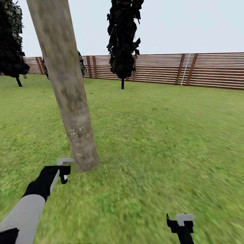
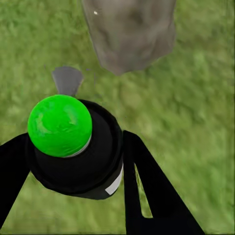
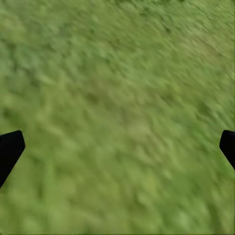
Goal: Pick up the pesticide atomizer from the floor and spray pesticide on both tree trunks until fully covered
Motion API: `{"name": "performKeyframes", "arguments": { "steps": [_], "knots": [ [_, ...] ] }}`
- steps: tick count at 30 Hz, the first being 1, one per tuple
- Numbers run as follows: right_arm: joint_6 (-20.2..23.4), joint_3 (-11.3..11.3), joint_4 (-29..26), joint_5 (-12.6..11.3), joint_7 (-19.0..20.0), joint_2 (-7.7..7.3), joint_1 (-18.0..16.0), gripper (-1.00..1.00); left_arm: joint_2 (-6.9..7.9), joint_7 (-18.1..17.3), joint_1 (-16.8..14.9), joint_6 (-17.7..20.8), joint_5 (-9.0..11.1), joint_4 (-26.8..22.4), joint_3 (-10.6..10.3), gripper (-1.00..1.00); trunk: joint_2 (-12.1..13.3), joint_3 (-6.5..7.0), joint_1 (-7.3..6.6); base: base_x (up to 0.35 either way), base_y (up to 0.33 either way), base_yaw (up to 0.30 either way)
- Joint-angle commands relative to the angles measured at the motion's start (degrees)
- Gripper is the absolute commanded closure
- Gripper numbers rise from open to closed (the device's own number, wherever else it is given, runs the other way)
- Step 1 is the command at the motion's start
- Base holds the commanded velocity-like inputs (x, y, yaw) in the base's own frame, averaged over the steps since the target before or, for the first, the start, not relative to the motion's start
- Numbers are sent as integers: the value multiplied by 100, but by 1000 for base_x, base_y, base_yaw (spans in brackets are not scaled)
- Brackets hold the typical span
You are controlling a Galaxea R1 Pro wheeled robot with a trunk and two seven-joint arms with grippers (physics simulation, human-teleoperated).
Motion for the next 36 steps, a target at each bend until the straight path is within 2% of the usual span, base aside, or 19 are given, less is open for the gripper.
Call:
{"name": "performKeyframes", "arguments": {
  "steps": [1, 5, 8, 9, 11, 15, 16, 24, 26, 30, 36],
  "knots": [
    [4, 41, 5, 45, -60, 3, -1, -100, -140, -50, 4, 14, -117, -9, 20, 100, -2, -5, -1, 0, 0, 92],
    [3, 42, 9, 45, -60, 2, -5, -100, -501, 46, 12, 9, -129, -9, 8, 100, -2, -5, -1, 0, 0, 31],
    [3, 42, 10, 45, -60, -6, -6, -100, -586, 205, 13, 9, -123, -12, -98, 100, -2, -5, -1, 0, 0, 3],
    [3, 42, 10, 45, -60, -8, -3, -100, -584, 241, 13, 9, -126, -20, -165, 100, -2, -5, -1, 0, 0, 0],
    [6, 42, 10, 45, -60, -9, -4, -100, -499, 254, 15, 8, -123, -51, -147, 100, -2, -5, -1, 0, 0, 0],
    [6, 37, 10, 45, -60, -17, -4, -100, -183, 260, 23, 14, -101, -25, -143, 100, -2, -5, -1, 104, 0, 0],
    [5, 35, 10, 45, -60, -17, -2, -100, -168, 267, 25, 11, -103, -17, -146, 100, -2, -5, -1, 293, 0, 0],
    [6, 42, 10, 45, -60, -1, -5, -100, -231, 284, 187, 9, -66, 12, -159, 100, -2, -5, -1, 302, -68, 21],
    [5, 42, 10, 45, -60, -1, -4, -100, -304, 283, 335, -10, -64, 8, -159, 100, -2, -5, -1, 98, -239, 227],
    [4, 42, 10, 45, -60, 0, -2, -100, -416, 290, 442, -444, -77, 1, -161, 100, -2, -5, -1, 22, -267, 267],
    [3, 42, 10, 45, -60, 0, -4, -100, -444, 290, 452, -533, -87, -62, -150, 100, -2, -5, -1, 129, -244, 236]
  ]
}}
